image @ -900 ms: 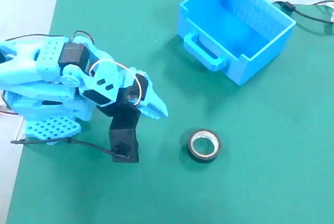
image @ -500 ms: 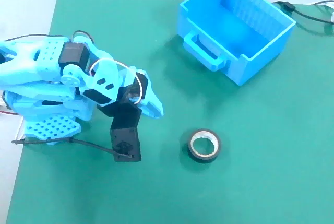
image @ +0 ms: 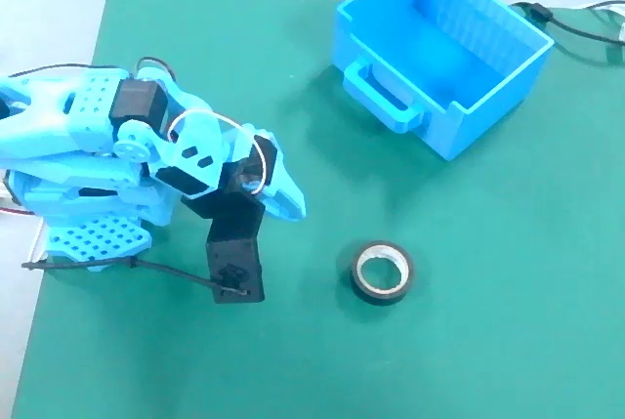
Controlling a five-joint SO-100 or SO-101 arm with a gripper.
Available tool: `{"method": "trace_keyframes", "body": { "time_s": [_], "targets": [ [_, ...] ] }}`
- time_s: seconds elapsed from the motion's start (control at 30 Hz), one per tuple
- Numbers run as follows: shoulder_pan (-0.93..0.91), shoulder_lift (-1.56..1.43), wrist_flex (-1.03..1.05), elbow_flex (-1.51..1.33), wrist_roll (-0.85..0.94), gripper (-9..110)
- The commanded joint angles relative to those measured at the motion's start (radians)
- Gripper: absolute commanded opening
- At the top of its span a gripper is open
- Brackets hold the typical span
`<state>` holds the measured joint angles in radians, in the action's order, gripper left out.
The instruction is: Put the tape in the box
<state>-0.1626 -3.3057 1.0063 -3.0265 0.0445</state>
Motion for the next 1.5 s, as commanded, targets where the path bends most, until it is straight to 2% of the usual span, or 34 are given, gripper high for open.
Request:
{"method": "trace_keyframes", "body": {
  "time_s": [0.0,0.23,0.6,1.13,1.47],
  "targets": [
    [0.000,-0.014,0.008,-0.002,0.015,1],
    [-0.043,0.014,0.011,0.066,0.021,2],
    [-0.048,0.255,0.011,0.238,0.021,2],
    [-0.156,0.752,0.052,0.621,0.026,2],
    [-0.155,1.094,0.224,0.928,0.037,2]
  ]
}}
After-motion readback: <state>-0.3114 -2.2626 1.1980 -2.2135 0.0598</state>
